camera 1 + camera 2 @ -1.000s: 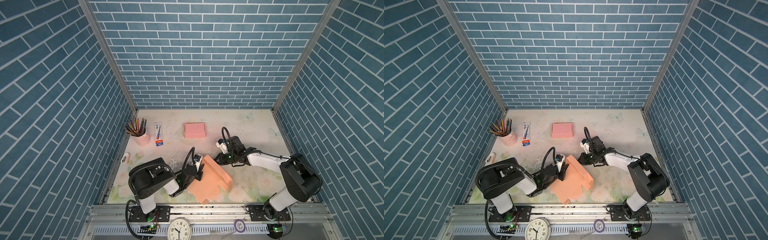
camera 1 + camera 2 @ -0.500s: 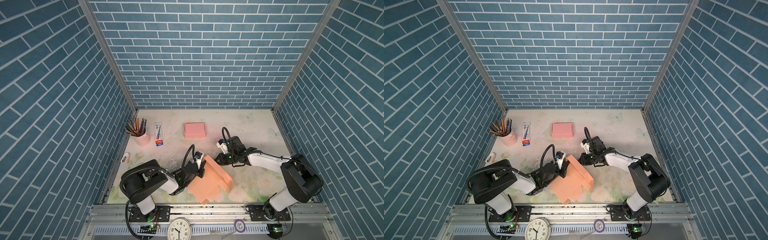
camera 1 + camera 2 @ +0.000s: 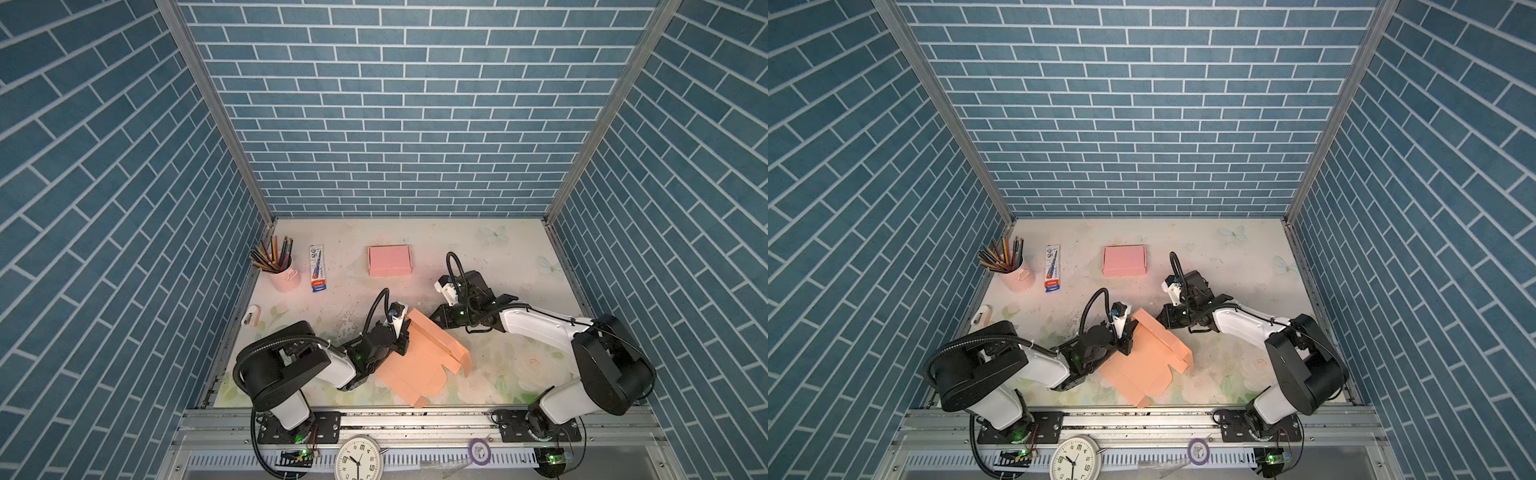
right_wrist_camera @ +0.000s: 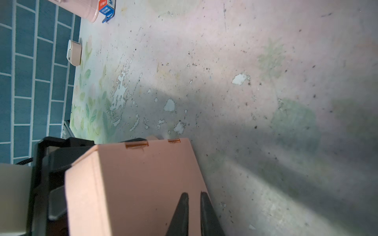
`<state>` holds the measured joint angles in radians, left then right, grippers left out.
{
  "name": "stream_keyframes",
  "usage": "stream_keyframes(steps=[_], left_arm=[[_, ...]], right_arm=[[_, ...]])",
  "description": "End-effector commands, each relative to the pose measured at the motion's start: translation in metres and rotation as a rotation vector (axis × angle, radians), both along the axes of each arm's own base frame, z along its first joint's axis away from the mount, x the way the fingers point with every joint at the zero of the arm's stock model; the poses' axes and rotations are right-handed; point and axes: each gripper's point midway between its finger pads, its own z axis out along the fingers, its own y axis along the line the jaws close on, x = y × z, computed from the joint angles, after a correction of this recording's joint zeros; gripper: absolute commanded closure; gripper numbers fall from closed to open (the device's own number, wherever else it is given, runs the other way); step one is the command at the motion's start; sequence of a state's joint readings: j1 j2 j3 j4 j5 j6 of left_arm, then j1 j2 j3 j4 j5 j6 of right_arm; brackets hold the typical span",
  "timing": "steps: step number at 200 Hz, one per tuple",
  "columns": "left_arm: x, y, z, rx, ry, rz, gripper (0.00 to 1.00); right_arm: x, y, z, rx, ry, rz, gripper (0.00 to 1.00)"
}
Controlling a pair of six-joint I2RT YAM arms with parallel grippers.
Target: Fold the paper box
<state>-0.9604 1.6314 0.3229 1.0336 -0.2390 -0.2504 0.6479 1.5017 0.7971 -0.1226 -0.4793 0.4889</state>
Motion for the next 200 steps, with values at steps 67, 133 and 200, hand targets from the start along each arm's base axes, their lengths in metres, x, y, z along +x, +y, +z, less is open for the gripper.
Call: stream_keyframes(steps=[67, 133, 200], left_arm=[[0.014, 0.016, 0.010, -0.052, 0.096, 0.106, 0.87], [0.027, 0.041, 0.009, -0.147, 0.228, 0.191, 0.88], [0.034, 0.049, 0.016, -0.129, 0.279, 0.242, 0.88]], right_arm=[[0.027, -0.032, 0.128, -0.056, -0.364, -0.114, 0.80], [0.023, -0.046, 0.155, -0.063, -0.421, -0.154, 0.94], [0.007, -0.038, 0.161, -0.145, -0.482, -0.122, 1.00]])
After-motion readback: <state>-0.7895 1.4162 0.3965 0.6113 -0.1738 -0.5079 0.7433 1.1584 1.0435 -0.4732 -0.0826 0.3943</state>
